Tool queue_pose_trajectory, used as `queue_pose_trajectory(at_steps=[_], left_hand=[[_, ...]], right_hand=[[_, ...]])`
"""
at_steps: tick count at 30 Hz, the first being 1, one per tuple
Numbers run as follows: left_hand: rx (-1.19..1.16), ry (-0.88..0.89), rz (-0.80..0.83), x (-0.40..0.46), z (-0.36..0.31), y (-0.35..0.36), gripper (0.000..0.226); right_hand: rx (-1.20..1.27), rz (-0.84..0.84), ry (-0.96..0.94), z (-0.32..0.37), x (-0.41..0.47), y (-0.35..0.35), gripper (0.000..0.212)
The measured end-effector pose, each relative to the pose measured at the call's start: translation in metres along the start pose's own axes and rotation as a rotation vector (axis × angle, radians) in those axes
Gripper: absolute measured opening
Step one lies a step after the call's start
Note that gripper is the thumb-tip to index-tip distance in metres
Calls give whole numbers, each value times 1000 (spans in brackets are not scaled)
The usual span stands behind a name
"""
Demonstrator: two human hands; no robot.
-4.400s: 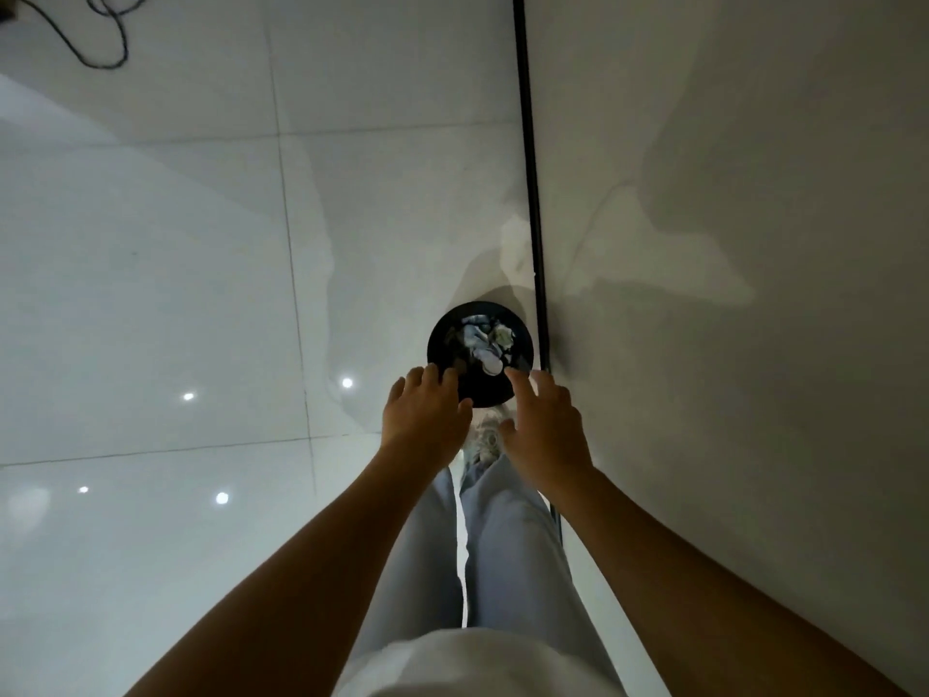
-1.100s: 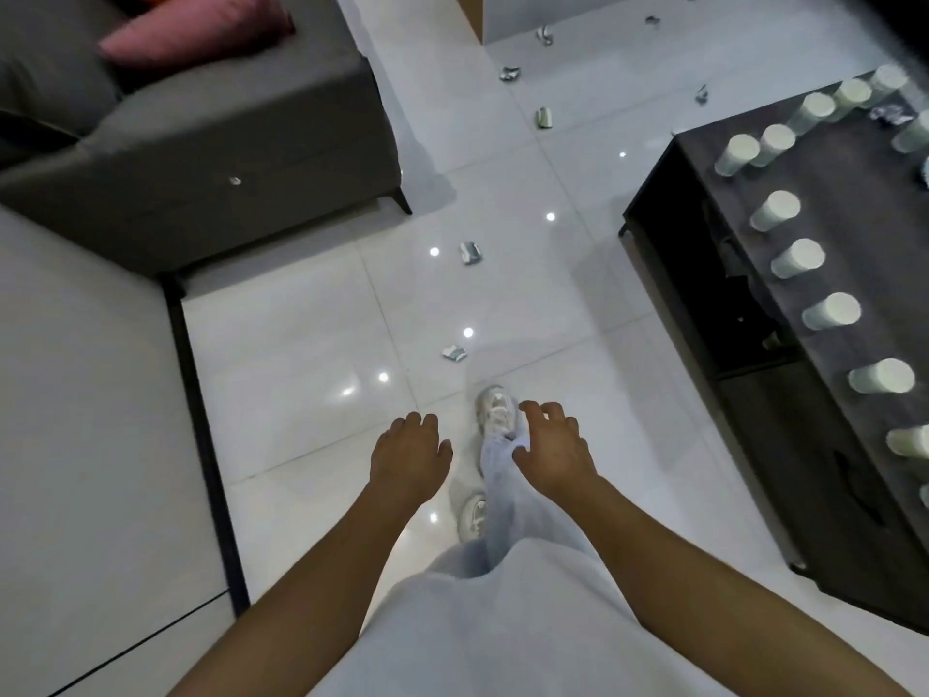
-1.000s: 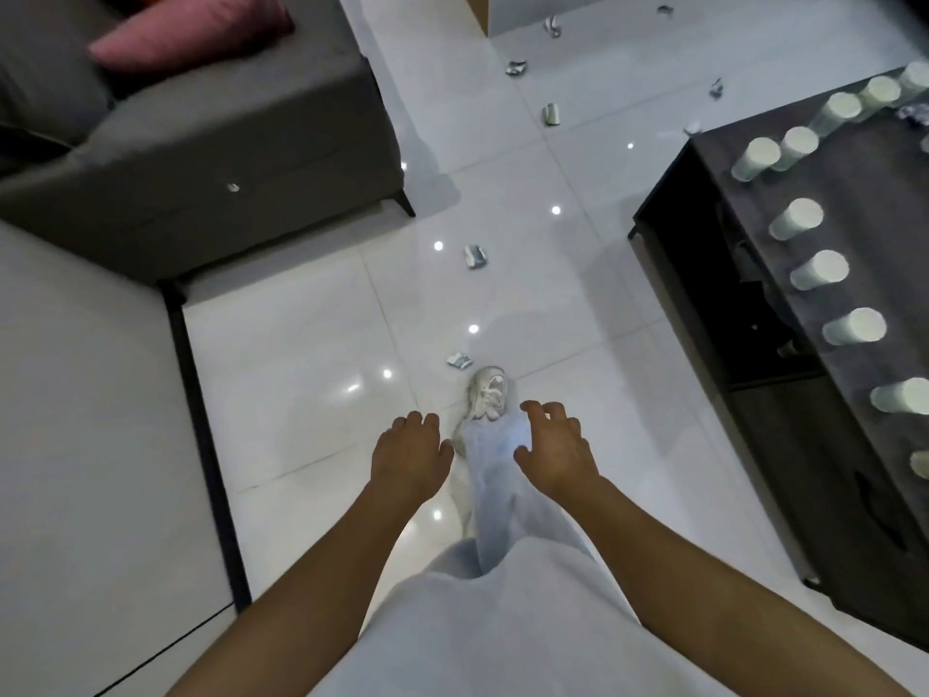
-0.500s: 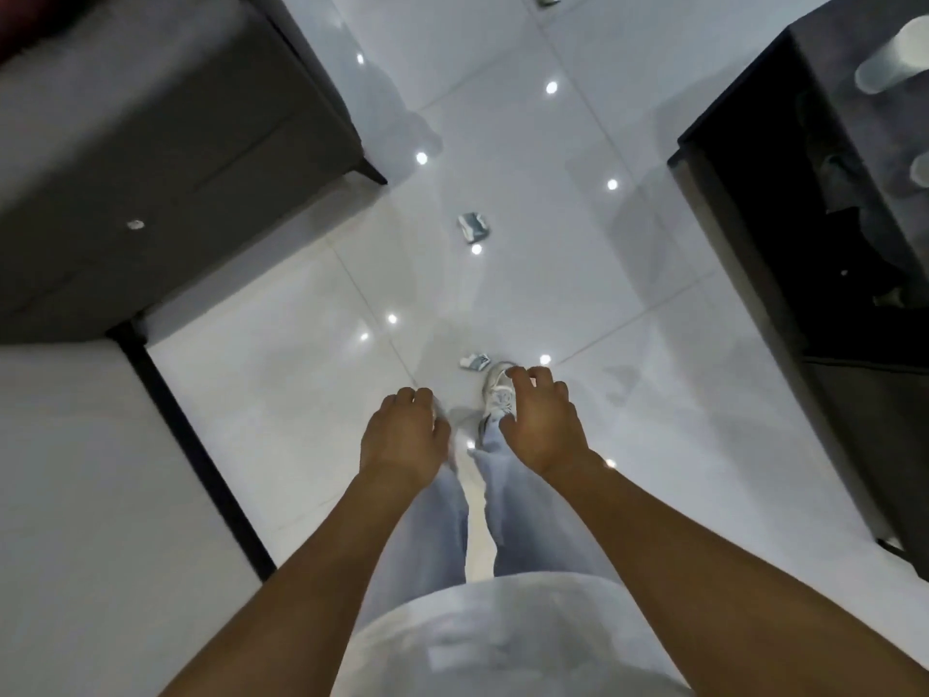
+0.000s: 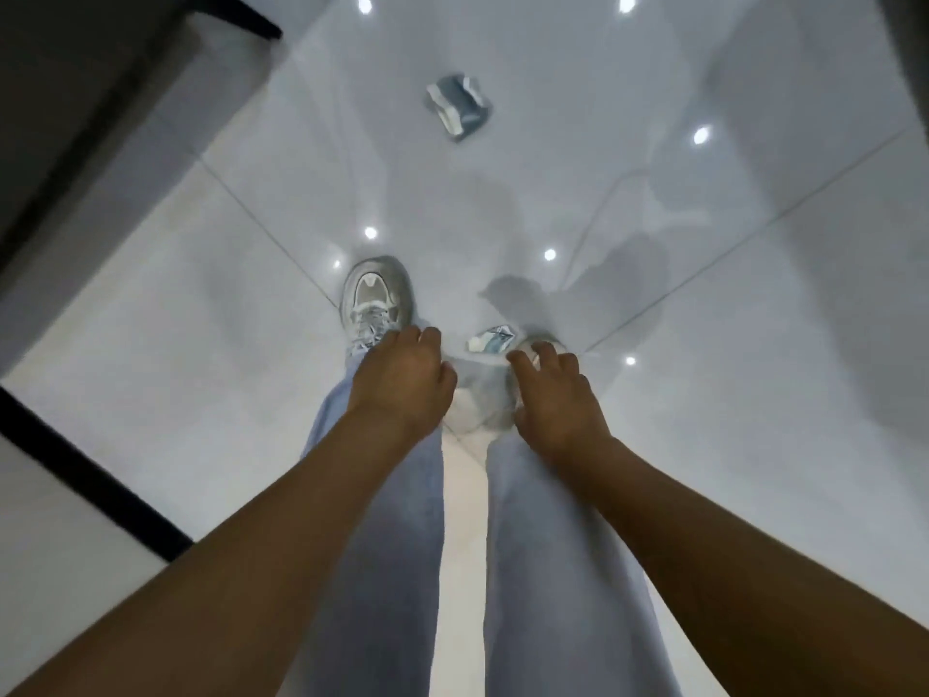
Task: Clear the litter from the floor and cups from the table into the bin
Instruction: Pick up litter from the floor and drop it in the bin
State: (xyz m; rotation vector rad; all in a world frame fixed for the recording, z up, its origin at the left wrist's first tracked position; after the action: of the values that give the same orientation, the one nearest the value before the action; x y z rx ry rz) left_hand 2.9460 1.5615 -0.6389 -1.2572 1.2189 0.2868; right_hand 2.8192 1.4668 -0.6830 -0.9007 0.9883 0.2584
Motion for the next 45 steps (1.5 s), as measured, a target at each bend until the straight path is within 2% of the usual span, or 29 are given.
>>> queue_pose_trajectory(at_steps=[4,10,15,18,22,28,35,39,45], left_hand=[[-31,39,-16,86,36,20,34],[-134,25,-32,161,83,51,38],[-154,29,43,176,98,77,35],[-164,22,98,174,99,81,34],[-241,2,132,157,90,71,34],[-530,-76,158,108,61,28,40],[-789,-27,29,42,41,-89,57],[-854,3,55,17,43,-151,46],[-802,27,78,4,64,-213,38]], right_hand=[[-24,-2,-34,-4,78,62,58],[-176,35,-51,1,159,137,77],[-311,28,-57,-1,180,160,59],[-245,36,-28,0,181,152,47],[-31,-29,25,14,165,108,39],[138,-165,-46,56,117,-3,45],[242,-282,-123,106,43,-137,48],[273,-299,-176,143,11,-188,54],[323,-338,-149,186,-5,-229,57]])
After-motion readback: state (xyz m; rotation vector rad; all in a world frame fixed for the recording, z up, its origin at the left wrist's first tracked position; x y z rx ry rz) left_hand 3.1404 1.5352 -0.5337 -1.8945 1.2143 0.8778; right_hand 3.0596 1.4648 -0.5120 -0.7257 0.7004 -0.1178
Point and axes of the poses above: each hand's wrist, its own x-axis towards the middle knuckle, its own y-axis out of the palm, z = x × y, the point moved 7 cm from there along x, towards the middle knuckle, and after that the axes turned 3 degrees about y, right-handed, at the moved point
